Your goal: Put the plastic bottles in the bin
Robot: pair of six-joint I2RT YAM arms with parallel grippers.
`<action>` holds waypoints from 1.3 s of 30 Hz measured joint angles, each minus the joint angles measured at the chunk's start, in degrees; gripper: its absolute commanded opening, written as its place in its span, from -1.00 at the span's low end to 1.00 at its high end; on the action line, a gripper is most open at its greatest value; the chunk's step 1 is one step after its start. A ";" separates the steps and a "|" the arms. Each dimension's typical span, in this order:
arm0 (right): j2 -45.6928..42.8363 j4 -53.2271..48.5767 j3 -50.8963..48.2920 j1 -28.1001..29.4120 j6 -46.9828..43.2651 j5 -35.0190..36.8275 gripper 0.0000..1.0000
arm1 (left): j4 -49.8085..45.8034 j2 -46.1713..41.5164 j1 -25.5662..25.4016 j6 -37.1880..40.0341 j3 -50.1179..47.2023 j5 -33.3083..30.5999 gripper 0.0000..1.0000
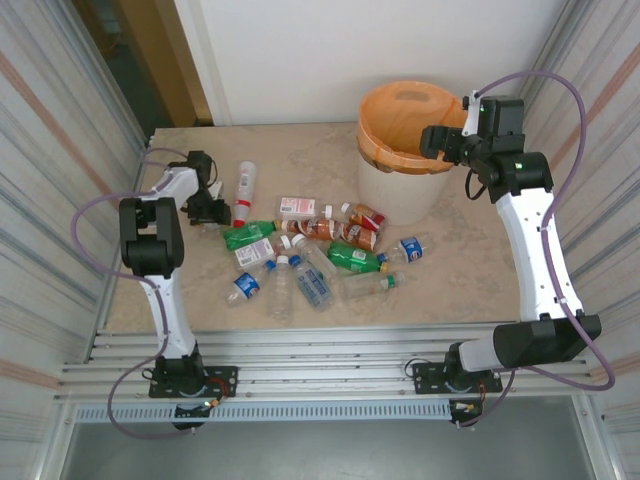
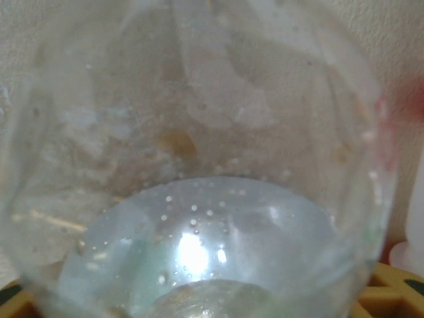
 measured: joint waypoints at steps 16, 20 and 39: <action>-1.07 1.14 -0.68 0.59 0.20 -0.70 0.96 | -0.04 -10.84 0.11 -1.49 -3.37 0.07 -0.08; -2.43 1.60 -1.40 1.14 0.85 -1.79 0.96 | 1.16 -18.14 -0.26 -3.13 -6.47 1.40 -0.16; -6.40 11.45 -10.58 15.50 9.49 -19.39 1.00 | 27.85 -48.87 -31.19 -15.96 -27.39 7.87 -0.20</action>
